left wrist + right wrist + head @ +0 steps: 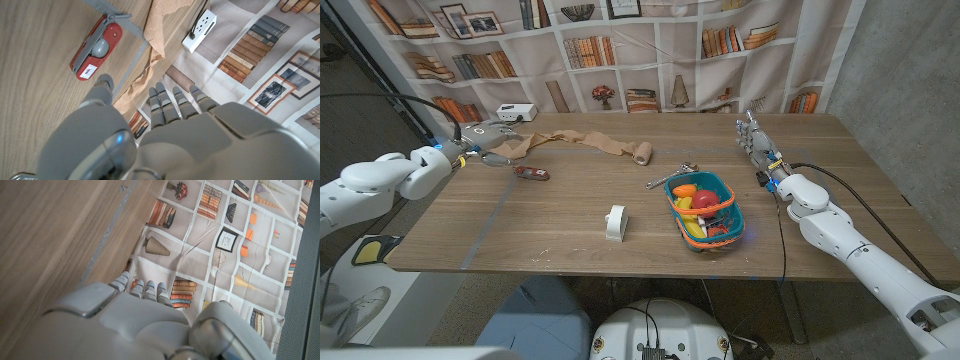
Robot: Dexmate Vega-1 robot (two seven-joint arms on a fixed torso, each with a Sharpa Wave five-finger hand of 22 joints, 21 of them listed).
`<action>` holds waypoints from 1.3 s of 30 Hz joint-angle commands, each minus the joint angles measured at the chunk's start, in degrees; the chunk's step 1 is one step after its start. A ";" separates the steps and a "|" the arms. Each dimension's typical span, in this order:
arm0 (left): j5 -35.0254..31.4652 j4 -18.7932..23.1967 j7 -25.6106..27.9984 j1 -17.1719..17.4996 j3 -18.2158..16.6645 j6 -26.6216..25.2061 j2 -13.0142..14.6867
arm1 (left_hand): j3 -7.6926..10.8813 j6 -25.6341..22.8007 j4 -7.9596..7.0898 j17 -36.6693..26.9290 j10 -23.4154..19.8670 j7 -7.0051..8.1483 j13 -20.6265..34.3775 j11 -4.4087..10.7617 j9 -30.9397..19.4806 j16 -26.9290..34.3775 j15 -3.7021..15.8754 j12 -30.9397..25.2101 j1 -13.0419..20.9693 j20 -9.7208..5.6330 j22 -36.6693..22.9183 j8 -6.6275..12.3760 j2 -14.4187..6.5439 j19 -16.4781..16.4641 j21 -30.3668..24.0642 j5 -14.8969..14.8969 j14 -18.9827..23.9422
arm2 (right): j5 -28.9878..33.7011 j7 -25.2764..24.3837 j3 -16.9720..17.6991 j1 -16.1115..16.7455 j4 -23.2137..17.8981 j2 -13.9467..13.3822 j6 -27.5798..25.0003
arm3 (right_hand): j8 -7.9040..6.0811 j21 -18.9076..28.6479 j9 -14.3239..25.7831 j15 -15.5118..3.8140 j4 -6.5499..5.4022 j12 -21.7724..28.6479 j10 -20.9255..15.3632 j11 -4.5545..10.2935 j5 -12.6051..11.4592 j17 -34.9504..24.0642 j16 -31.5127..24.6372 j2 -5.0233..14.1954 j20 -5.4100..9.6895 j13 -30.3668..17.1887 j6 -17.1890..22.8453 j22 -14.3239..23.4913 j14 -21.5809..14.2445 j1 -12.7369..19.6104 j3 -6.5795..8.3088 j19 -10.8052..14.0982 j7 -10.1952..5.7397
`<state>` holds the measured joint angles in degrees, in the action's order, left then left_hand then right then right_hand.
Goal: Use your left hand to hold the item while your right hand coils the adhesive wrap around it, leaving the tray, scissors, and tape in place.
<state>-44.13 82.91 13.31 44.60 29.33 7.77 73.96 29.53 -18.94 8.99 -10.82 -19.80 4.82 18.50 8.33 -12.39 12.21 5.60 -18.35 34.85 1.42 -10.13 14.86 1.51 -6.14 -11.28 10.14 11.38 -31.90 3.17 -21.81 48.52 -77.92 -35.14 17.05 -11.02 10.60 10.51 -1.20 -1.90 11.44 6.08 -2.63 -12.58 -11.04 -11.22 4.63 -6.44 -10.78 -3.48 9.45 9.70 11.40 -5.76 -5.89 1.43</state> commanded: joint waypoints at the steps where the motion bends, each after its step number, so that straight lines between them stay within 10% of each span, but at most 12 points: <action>1: -1.00 -1.82 -0.13 -1.73 1.09 1.82 -0.45 | -0.23 -0.65 -0.15 -0.15 -0.65 0.14 0.30 -0.07 -0.33 0.16 -0.07 -0.02 -0.03 0.23 -0.18 0.54 -0.25 -0.10 -0.21 0.23 0.31 | 0.29 -0.19 -0.25 -0.07 -0.23 -0.06 -0.37 | -0.05 0.20 0.18 0.18 0.22 0.02 0.04 0.01 0.28 -0.19 -0.21 -0.01 -0.30 -0.17 0.04 0.30 5.05 0.58 -0.13 0.26 -0.29; 39: -4.33 -8.43 -3.19 -9.54 5.86 9.06 -4.03 | -0.08 -1.98 0.28 0.04 -1.77 0.81 0.67 0.64 -0.37 -0.15 0.23 0.05 0.98 0.21 -0.17 0.88 -0.04 0.10 -0.14 0.41 0.13 | 0.07 -0.24 -0.25 -0.21 0.05 -0.01 -0.91 | -0.05 0.17 0.19 0.14 0.30 0.04 0.02 -0.04 0.41 -0.24 -0.21 -0.22 -0.27 -0.18 0.04 0.31 5.10 0.46 -0.26 0.18 -0.29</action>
<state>-48.40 76.43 10.85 36.81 34.12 15.42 70.79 29.54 -20.28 9.00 -10.66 -20.89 5.53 19.03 8.81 -12.65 12.21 5.74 -18.35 35.10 1.42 -10.14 15.30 1.26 -6.14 -11.28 10.14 11.24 -31.75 2.82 -21.96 48.65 -78.27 -35.28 16.41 -11.02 10.60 10.51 -1.20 -1.90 11.44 6.08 -2.63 -12.13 -11.04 -11.22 4.63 -6.44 -10.78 -3.48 9.45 9.70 11.40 -5.76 -5.89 1.43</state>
